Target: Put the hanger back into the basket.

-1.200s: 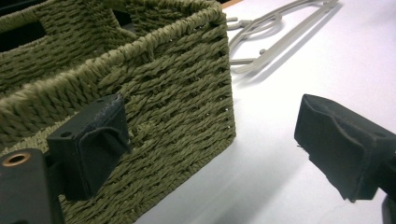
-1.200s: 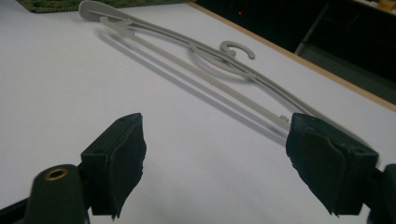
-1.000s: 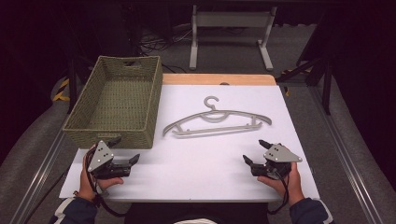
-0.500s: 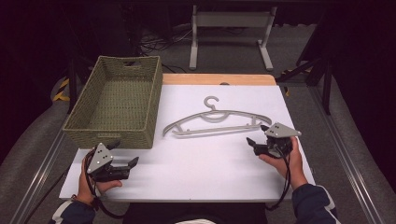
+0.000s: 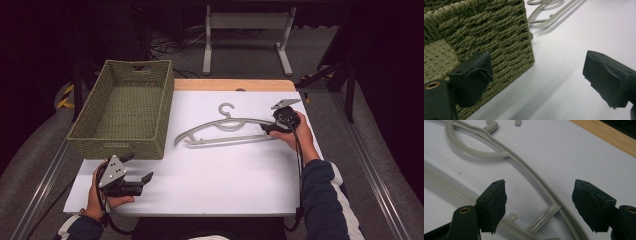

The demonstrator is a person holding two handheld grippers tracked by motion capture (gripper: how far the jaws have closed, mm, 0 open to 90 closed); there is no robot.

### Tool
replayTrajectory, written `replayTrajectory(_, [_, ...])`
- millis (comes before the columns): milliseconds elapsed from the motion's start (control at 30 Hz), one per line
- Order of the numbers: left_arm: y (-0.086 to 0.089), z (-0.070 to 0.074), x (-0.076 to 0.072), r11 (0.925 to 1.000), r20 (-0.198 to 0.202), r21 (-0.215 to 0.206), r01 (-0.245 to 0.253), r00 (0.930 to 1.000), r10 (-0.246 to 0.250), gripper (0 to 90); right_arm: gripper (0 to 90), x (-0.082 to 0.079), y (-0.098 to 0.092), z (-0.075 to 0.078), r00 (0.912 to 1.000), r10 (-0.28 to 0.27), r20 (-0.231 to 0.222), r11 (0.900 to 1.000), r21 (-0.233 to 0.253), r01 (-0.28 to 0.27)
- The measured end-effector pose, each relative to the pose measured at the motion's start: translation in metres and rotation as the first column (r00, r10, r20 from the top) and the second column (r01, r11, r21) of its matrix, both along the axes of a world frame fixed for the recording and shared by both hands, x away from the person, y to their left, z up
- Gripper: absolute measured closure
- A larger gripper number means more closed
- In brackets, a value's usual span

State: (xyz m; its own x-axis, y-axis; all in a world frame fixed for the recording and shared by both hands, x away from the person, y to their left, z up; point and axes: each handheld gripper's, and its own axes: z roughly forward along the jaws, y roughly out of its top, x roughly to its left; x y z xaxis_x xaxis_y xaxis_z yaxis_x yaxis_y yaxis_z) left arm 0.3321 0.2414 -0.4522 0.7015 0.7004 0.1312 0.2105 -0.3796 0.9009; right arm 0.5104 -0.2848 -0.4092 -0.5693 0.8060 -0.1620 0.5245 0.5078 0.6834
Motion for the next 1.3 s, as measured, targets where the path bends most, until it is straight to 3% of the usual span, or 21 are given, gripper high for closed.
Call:
replayTrajectory(133, [0.0,-0.001,0.0,0.9999,-0.006,0.006,0.011,0.9999,-0.011,9.9,28.2,0.018,-0.002,-0.008,0.9981,-0.022,-0.058,0.999,-0.033,0.02])
replayTrajectory(200, [0.0,-0.001,0.0,0.9998,-0.007,0.002,0.019,0.9998,-0.019,10.0,28.0,0.026,-0.005,-0.015,0.9925,-0.039,-0.116,0.999,-0.034,0.035])
replayTrajectory(333, [-0.001,-0.002,0.0,0.9996,-0.016,0.003,0.028,0.9995,-0.028,10.7,27.8,0.034,-0.012,-0.023,0.9855,-0.06,-0.159,0.998,-0.021,0.058])
replayTrajectory(400, [-0.001,-0.002,0.0,0.9994,-0.027,-0.003,0.035,0.999,-0.035,11.1,26.1,0.038,-0.011,-0.026,0.9848,-0.064,-0.162,0.997,-0.054,0.056])
replayTrajectory(500, [-0.003,-0.002,0.0,0.999,-0.028,0.009,0.044,0.9987,-0.043,11.5,35.5,0.042,-0.01,-0.026,0.9838,-0.007,-0.179,1.0,-0.029,0.002])
replayTrajectory(533, [-0.003,-0.002,0.001,0.9989,-0.031,0.009,0.046,0.9985,-0.046,11.6,43.9,0.043,-0.009,-0.025,0.9806,0.009,-0.196,1.0,-0.021,-0.013])
replayTrajectory(567, [-0.003,-0.003,0.001,0.9989,-0.033,0.012,0.046,0.9984,-0.045,11.8,45.7,0.044,-0.008,-0.024,0.9763,0.031,-0.214,0.999,-0.008,-0.034])
replayTrajectory(733, [-0.004,-0.004,0.001,0.9986,-0.047,0.021,0.05,0.9977,-0.049,12.2,67.7,0.046,-0.002,-0.019,0.9613,0.084,-0.262,0.995,-0.038,-0.097])
replayTrajectory(767, [-0.004,-0.004,0.001,0.9986,-0.047,0.021,0.05,0.9977,-0.049,12.2,69.7,0.045,0.0,-0.018,0.9558,0.105,-0.275,0.991,-0.049,-0.123])
replayTrajectory(800, [-0.004,-0.004,0.001,0.9985,-0.047,0.023,0.049,0.9977,-0.048,12.2,69.7,0.045,0.0,-0.018,0.9558,0.105,-0.275,0.991,-0.049,-0.123])
replayTrajectory(867, [-0.004,-0.004,0.001,0.9985,-0.047,0.025,0.049,0.9978,-0.048,12.4,74.4,0.041,0.006,-0.015,0.9427,0.14,-0.303,0.981,-0.087,-0.173])
replayTrajectory(900, [-0.004,-0.004,0.001,0.9984,-0.047,0.024,0.051,0.9977,-0.049,12.5,78.0,0.038,0.01,-0.013,0.9255,0.176,-0.335,0.968,-0.113,-0.225])
replayTrajectory(933, [-0.004,-0.004,0.001,0.9984,-0.046,0.027,0.05,0.9977,-0.049,12.5,78.0,0.038,0.01,-0.013,0.9255,0.176,-0.335,0.968,-0.113,-0.225])
replayTrajectory(1033, [-0.005,-0.003,0.0,0.9981,-0.047,0.028,0.055,0.9975,-0.054,12.6,82.0,0.033,0.018,-0.009,0.8765,0.237,-0.419,0.933,-0.154,-0.325])
replayTrajectory(1067, [-0.004,-0.004,0.001,0.9981,-0.046,0.03,0.055,0.9975,-0.053,12.6,82.2,0.032,0.021,-0.009,0.8687,0.24,-0.434,0.925,-0.169,-0.34])
replayTrajectory(1200, [-0.005,-0.004,0.001,0.9978,-0.049,0.032,0.058,0.9972,-0.056,12.6,80.7,0.031,0.026,-0.009,0.868,0.24,-0.435,0.914,-0.199,-0.353])
replayTrajectory(1300, [-0.006,-0.004,0.001,0.9977,-0.051,0.034,0.058,0.9971,-0.056,12.6,79.0,0.031,0.023,-0.01,0.8842,0.236,-0.403,0.932,-0.164,-0.324])
